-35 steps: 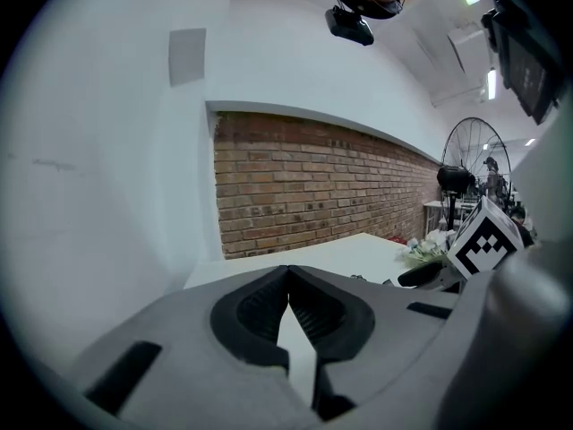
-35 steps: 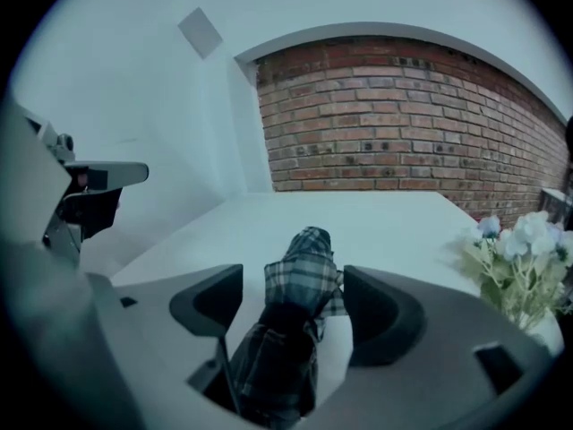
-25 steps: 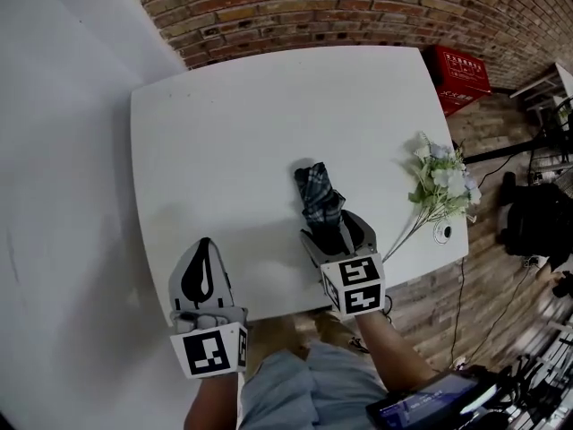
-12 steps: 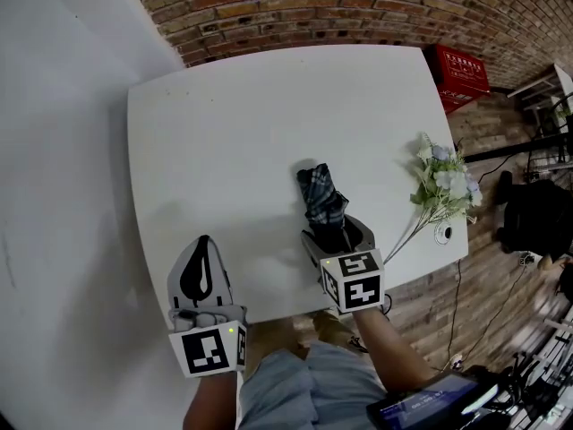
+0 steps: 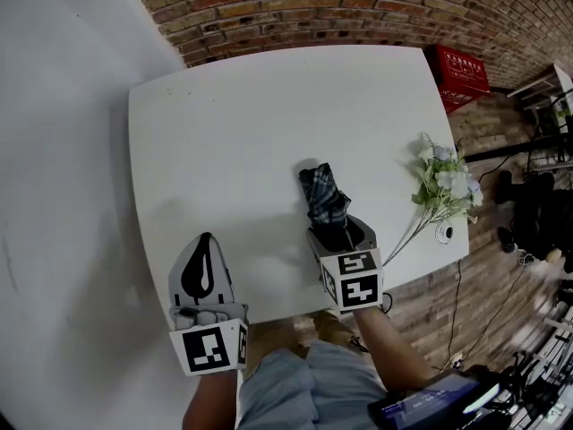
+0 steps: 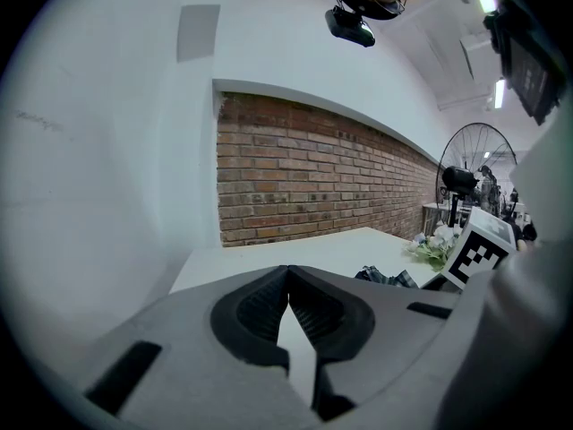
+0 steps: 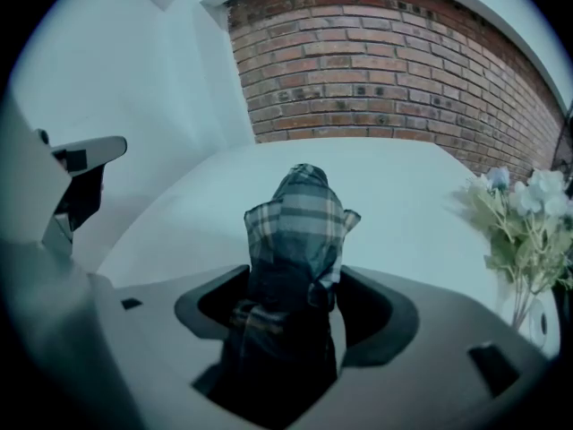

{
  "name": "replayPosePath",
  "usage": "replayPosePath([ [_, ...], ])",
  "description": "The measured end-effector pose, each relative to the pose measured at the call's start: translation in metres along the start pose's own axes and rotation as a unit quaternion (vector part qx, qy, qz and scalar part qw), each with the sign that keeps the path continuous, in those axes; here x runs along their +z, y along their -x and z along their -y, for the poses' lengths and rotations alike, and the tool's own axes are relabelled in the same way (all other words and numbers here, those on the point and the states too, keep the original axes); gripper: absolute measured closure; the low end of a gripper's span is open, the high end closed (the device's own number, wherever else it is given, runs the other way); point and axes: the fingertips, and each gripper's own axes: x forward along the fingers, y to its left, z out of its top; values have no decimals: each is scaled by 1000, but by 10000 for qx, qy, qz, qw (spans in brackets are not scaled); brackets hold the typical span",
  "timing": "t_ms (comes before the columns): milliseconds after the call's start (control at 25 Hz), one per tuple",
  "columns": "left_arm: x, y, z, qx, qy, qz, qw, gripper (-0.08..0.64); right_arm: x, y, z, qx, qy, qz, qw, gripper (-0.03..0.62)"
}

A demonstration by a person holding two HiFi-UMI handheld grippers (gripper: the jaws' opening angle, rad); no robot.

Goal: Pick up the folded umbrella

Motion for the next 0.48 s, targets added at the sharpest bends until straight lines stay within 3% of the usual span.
replayPosePath([
  [480,1,-3,2,-21,1,16,10000,554,0,-1,6,-114,47,-15,9999,338],
])
